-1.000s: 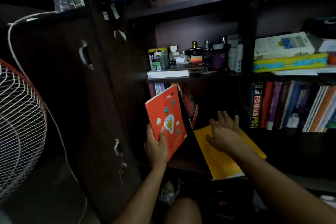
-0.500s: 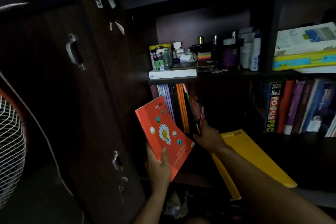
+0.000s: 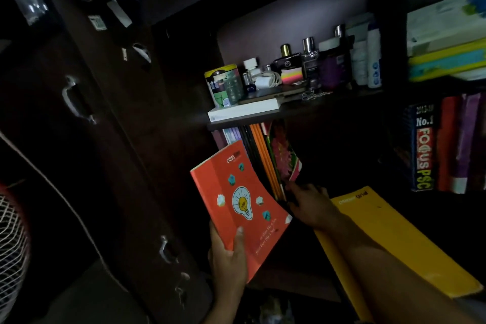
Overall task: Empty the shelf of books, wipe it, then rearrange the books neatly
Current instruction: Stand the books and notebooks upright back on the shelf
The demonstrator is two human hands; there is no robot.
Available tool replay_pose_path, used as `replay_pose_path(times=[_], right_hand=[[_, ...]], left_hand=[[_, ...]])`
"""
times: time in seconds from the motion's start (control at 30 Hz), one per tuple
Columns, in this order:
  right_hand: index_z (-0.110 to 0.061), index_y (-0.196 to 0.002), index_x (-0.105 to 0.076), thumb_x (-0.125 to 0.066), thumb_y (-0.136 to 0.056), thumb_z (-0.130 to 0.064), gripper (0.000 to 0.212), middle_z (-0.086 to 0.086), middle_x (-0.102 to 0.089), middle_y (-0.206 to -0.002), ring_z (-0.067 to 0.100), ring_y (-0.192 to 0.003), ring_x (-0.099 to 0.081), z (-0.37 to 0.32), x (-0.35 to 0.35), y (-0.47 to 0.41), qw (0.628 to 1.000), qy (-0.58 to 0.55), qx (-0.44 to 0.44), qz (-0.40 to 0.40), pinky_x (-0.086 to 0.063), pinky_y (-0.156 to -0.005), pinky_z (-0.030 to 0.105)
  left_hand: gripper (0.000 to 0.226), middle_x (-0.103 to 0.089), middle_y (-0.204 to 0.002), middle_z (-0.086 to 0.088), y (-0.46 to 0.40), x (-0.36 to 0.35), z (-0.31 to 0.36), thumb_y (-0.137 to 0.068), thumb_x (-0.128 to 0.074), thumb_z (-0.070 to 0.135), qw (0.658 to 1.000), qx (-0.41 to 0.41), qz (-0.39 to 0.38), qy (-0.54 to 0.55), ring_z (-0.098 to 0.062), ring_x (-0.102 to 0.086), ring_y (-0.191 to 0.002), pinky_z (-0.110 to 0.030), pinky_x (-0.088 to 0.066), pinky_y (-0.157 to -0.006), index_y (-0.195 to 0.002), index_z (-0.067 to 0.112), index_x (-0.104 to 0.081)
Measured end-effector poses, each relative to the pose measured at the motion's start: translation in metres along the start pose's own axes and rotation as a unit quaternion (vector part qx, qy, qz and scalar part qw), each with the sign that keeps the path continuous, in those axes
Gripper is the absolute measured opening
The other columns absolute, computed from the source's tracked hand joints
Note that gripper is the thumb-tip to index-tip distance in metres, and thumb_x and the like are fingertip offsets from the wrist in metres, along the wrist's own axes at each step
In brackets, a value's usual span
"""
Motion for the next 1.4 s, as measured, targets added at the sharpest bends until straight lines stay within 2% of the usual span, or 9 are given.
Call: replay_pose_path(times=[0.13, 0.27, 0.37, 0.5, 0.73, 0.9, 1.03, 1.2, 1.4], right_hand=[[-0.028, -0.142, -0.047, -0.046, -0.102, -0.034, 0.04, -0.002, -0.062, -0.134, 0.026, -0.128, -0.052, 0.004, 0.01, 0.007, 0.991, -0.12, 0.016, 0.05, -0.033, -0.107, 0.042], [-0.022, -0.116, -0.06, -0.054, -0.1, -0.026, 0.017, 0.0, -0.07, -0.113, 0.021, -0.105, -0.066, 0.011, 0.024, 0.016, 0.952, -0.285, -0.008, 0.109, -0.055, -0.09, 0.043], [-0.023, -0.101, -0.055, -0.06, -0.097, -0.025, 0.007, -0.003, -0.068, -0.1, 0.016, -0.091, -0.067, 0.018, 0.03, 0.023, 0.944, -0.296, -0.04, 0.137, -0.058, -0.08, 0.038], [-0.028, -0.088, -0.054, -0.068, -0.092, -0.034, 0.016, -0.008, -0.067, -0.092, 0.01, -0.086, -0.066, 0.027, 0.026, 0.025, 0.966, -0.242, -0.053, 0.075, -0.059, -0.082, 0.04], [-0.045, -0.146, -0.036, -0.053, -0.089, -0.059, 0.061, -0.012, -0.058, -0.141, 0.017, -0.131, -0.054, 0.023, 0.023, 0.025, 0.976, -0.217, -0.006, 0.01, -0.035, -0.115, 0.053], [-0.049, -0.123, -0.036, -0.061, -0.086, -0.056, 0.044, -0.015, -0.055, -0.133, 0.011, -0.12, -0.059, 0.021, 0.025, 0.027, 0.968, -0.25, 0.001, 0.011, -0.039, -0.112, 0.052], [-0.042, -0.143, -0.028, -0.061, -0.091, -0.056, 0.063, -0.013, -0.05, -0.146, 0.016, -0.139, -0.042, 0.018, 0.023, 0.025, 0.984, -0.174, 0.017, -0.04, -0.018, -0.122, 0.046], [-0.05, -0.151, -0.011, -0.052, -0.086, -0.07, 0.078, -0.014, -0.036, -0.158, 0.015, -0.149, -0.027, 0.022, 0.016, 0.016, 0.992, -0.105, 0.047, -0.051, -0.005, -0.124, 0.052], [-0.046, -0.153, -0.01, -0.049, -0.087, -0.07, 0.081, -0.013, -0.031, -0.16, 0.015, -0.148, -0.028, 0.028, 0.013, 0.005, 0.994, -0.096, 0.04, -0.039, -0.011, -0.122, 0.053]], left_hand=[[0.048, -0.063, -0.118, 0.02, 0.009, -0.003, 0.005, -0.093, -0.063, 0.053, 0.997, -0.024, -0.03, -0.06, -0.001, -0.064, -0.106, -0.031, -0.053, -0.089, -0.135, 0.057, -0.039], [0.055, -0.067, -0.122, 0.016, 0.01, -0.02, 0.006, -0.091, -0.059, 0.056, 0.993, -0.063, -0.062, -0.085, 0.001, -0.064, -0.111, -0.033, -0.055, -0.096, -0.142, 0.036, -0.051], [0.038, -0.064, -0.124, 0.017, 0.002, -0.044, 0.013, -0.094, -0.057, 0.052, 0.992, -0.042, -0.097, -0.075, 0.0, -0.063, -0.112, -0.029, -0.054, -0.097, -0.131, 0.048, -0.048], [0.053, -0.054, -0.137, 0.011, -0.014, -0.078, 0.014, -0.098, -0.048, 0.055, 0.987, -0.024, -0.137, -0.075, -0.011, -0.057, -0.124, -0.031, -0.05, -0.096, -0.148, 0.044, -0.035], [0.054, -0.051, -0.143, 0.004, -0.03, -0.119, 0.018, -0.102, -0.044, 0.05, 0.999, -0.01, -0.047, -0.025, -0.016, -0.053, -0.129, -0.04, -0.047, -0.107, -0.153, 0.033, -0.036], [0.064, -0.048, -0.143, 0.007, -0.044, -0.134, 0.016, -0.097, -0.055, 0.053, 0.997, -0.05, -0.054, -0.031, -0.01, -0.053, -0.126, -0.034, -0.05, -0.1, -0.152, 0.033, -0.03], [0.061, -0.051, -0.141, 0.01, -0.052, -0.131, 0.007, -0.092, -0.053, 0.061, 0.995, -0.026, -0.077, -0.063, -0.013, -0.055, -0.124, -0.042, -0.051, -0.1, -0.145, 0.042, -0.029], [0.025, -0.065, -0.092, 0.012, -0.053, -0.126, 0.006, -0.093, -0.069, 0.025, 0.991, -0.095, -0.018, -0.097, -0.005, -0.065, -0.082, -0.038, -0.058, -0.076, -0.105, 0.034, -0.049], [0.026, -0.062, -0.101, 0.013, -0.062, -0.138, -0.007, -0.096, -0.062, 0.008, 0.988, -0.094, -0.078, -0.099, 0.002, -0.062, -0.091, -0.036, -0.057, -0.084, -0.103, 0.033, -0.057]])
Point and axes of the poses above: each hand's wrist, its own y-axis away from the middle knuckle, its own x-axis out of the back of the hand, z = x × y, the point moved 3 cm from there along -y, towards the middle knuckle
